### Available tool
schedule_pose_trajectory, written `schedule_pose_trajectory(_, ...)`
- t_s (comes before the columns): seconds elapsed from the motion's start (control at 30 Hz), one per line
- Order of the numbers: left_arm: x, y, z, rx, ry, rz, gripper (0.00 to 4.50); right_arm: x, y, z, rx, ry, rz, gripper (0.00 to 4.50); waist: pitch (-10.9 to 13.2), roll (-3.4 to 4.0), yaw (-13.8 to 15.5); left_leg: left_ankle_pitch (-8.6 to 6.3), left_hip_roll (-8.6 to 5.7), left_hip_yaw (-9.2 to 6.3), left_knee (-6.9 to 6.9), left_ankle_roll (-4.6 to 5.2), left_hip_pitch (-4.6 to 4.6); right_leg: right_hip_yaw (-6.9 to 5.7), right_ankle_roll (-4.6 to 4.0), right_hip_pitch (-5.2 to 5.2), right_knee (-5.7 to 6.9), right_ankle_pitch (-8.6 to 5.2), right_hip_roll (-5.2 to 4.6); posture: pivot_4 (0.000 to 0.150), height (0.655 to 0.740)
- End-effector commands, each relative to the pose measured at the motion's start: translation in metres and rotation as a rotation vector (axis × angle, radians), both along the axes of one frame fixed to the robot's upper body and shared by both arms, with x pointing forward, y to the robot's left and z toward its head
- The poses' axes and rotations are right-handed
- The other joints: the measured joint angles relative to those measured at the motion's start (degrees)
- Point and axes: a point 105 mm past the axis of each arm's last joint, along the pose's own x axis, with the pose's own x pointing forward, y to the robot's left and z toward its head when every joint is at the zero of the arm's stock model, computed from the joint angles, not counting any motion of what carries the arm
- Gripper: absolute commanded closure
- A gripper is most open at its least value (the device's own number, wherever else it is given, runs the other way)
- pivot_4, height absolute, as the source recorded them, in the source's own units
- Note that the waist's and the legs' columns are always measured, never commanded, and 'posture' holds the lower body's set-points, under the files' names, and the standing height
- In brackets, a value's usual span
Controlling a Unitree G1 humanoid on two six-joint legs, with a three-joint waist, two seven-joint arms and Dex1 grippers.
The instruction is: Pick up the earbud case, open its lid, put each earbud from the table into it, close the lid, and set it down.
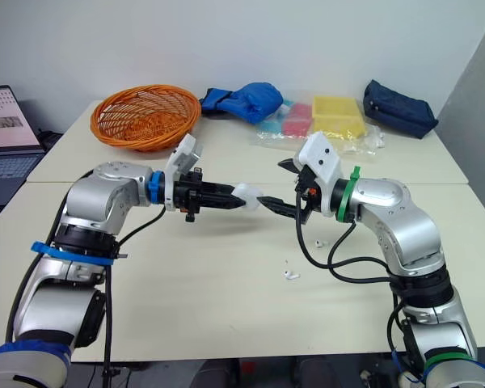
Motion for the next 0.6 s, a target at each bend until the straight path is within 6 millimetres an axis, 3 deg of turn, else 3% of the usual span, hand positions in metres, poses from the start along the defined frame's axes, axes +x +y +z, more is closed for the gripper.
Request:
schedule_pose_trajectory(0.03,-0.006,-0.010,0.022,-0.047,-0.068,-0.012,3.70,0.001,0.003,0.013,0.009,-0.047,-0.001,0.05,0.0,0.00,0.0,0.00,0.00,0.00,0.01,0.00,0.00,0.00,0.00,-0.01,0.03,0.00,0.00,0.150,0.7400)
schedule_pose_trajectory(0.3,-0.007,-0.010,0.024,-0.041,-0.091,-0.002,3.70,0.004,0.003,0.001,-0.051,-0.017,-0.001,0.05,0.0,0.00,0.0,0.00,-0.02,0.02,0.01,0.00,0.06,0.03,-0.01,0.01,0.06,-0.01,0.00,0.150,0.7400)
schedule_pose_trajectory(0.6,-0.008,-0.010,0.023,-0.043,-0.081,-0.011,3.70,0.012,0.003,0.007,-0.011,-0.019,-0.030,0.05,0.0,0.00,0.0,0.00,-0.02,0.03,0.01,0.00,0.07,0.04,-0.01,0.02,0.06,-0.01,0.00,0.150,0.7400)
